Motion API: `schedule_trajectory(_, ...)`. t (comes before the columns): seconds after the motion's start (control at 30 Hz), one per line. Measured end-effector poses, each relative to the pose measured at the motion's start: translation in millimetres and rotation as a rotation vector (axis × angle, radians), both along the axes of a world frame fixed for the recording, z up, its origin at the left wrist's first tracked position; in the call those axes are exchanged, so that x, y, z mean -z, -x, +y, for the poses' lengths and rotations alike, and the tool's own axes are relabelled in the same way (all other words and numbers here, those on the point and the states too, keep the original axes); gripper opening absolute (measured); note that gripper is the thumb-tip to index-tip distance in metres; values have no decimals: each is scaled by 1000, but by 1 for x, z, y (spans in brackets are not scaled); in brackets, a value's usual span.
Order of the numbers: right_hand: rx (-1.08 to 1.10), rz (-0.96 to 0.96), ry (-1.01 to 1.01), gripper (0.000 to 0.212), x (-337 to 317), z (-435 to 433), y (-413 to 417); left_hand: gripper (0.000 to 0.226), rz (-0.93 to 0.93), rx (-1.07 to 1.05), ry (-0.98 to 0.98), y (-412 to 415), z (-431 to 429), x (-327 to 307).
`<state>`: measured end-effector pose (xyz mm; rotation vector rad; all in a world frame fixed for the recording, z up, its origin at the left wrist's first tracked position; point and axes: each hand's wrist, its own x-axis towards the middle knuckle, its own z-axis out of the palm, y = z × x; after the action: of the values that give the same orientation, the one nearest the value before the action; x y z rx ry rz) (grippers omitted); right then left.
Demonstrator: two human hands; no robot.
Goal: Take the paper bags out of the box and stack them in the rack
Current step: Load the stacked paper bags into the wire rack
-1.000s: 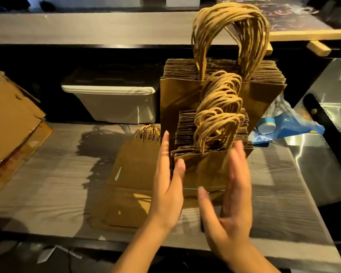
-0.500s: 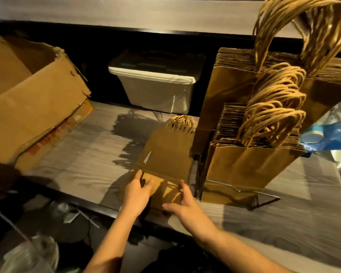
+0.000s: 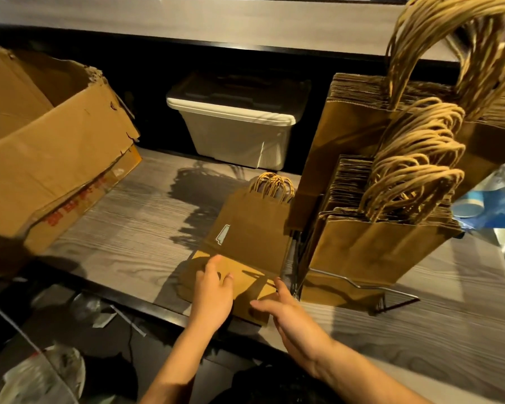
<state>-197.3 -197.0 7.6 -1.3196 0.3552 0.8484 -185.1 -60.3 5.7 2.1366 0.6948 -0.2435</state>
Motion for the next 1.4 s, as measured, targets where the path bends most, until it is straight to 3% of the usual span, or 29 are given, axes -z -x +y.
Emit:
schedule_trajectory(0.2,-25,-106,-30,71,-15,2,2,34,-268,-104,-44,7,4,-5)
schedule_trajectory(0.27,-10,-130,-31,67,-18,3,4,27,-382,-244,23,9,2,-8)
schedule_trajectory(0.37,2,-201,-24,80,-27,3,8,23,-484,-480,193,9,1,-16)
schedule_trajectory(0.5,57,-420,-10,66,-42,0,13,13,-582,-617,371,11,4,-32)
schedule_trajectory(0.67,192,-823,23,44,-71,-6,19,24,-763,-534,353,18,-10,-54)
schedule_trajectory(0.87,373,-1299,347,57,-101,-29,12,23,-857,-329,469,17,-34,-86)
schedule_trajectory(1.0,553,-1367,447,66,-106,-43,5,31,-848,-133,576,10,-63,-108)
schedule_trajectory(1.07,646,-1335,398,71,-107,-48,4,38,-854,-32,607,7,-77,-117)
schedule_trajectory(1.23,779,-1339,396,78,-114,-60,-2,33,-862,178,764,-3,-102,-136)
schedule_trajectory(1.3,847,-1368,319,69,-112,-67,-8,34,-878,249,827,-7,-109,-138)
schedule_trajectory(1.4,872,-1380,248,52,-104,-78,-18,55,-847,312,876,-13,-115,-122)
